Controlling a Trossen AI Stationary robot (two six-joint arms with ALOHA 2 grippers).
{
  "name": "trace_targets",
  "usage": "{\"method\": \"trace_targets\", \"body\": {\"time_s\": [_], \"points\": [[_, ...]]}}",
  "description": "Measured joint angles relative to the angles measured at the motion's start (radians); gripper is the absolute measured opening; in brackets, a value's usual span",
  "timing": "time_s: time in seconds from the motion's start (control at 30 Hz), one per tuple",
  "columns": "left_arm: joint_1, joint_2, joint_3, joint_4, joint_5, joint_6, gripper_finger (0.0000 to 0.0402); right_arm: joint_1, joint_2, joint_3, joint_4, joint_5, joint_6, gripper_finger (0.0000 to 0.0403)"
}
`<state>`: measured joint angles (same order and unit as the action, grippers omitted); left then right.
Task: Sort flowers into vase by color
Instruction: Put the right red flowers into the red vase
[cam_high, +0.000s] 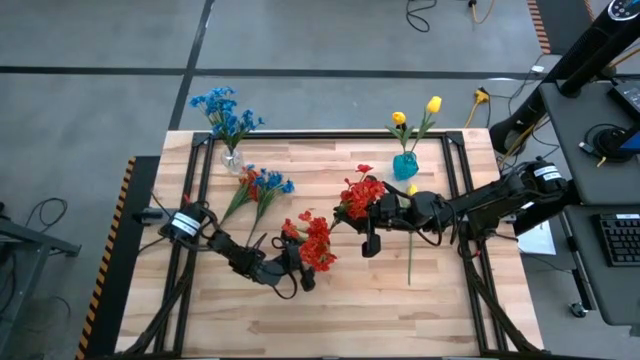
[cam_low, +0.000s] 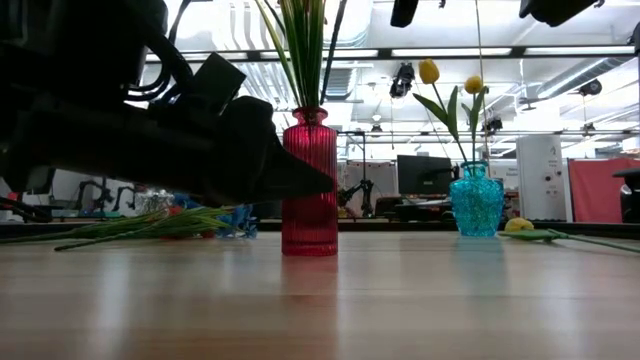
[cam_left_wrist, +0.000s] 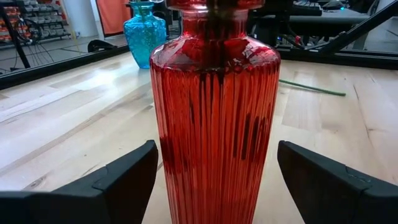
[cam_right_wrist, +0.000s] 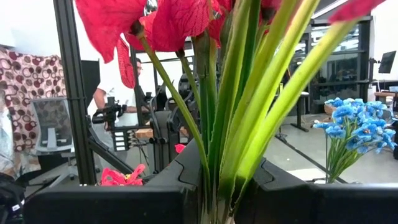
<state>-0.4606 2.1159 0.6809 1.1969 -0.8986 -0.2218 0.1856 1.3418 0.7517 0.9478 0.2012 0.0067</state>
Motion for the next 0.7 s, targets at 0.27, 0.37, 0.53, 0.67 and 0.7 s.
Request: {"method": "trace_targets", "body": {"time_s": [0.27,0.37,0.53,0.67,0.7], "points": [[0.007,0.000,0.027,-0.004,0.000,0.024,0.0310,0.000,0.001,0.000,0.000,0.000,-0.015,0.0043],[0.008,0.000,0.026,-0.008,-0.003,0.026,0.0310,0.000,0.001,0.000,-0.001,0.000,-0.017,0.0043],[0.007,0.000,0.025,-0.008,-0.008,0.026,0.0310,0.000,0.001,0.000,-0.006,0.000,-0.018,0.0043],[0.007,0.000,0.025,-0.008,-0.008,0.023,0.0310,0.000,0.001,0.000,-0.006,0.000,-0.024,0.0043],[0.007,0.000,0.025,-0.008,-0.008,0.023,0.0310,0.000,0.001,0.000,-0.006,0.000,-0.024,0.0043]]}}
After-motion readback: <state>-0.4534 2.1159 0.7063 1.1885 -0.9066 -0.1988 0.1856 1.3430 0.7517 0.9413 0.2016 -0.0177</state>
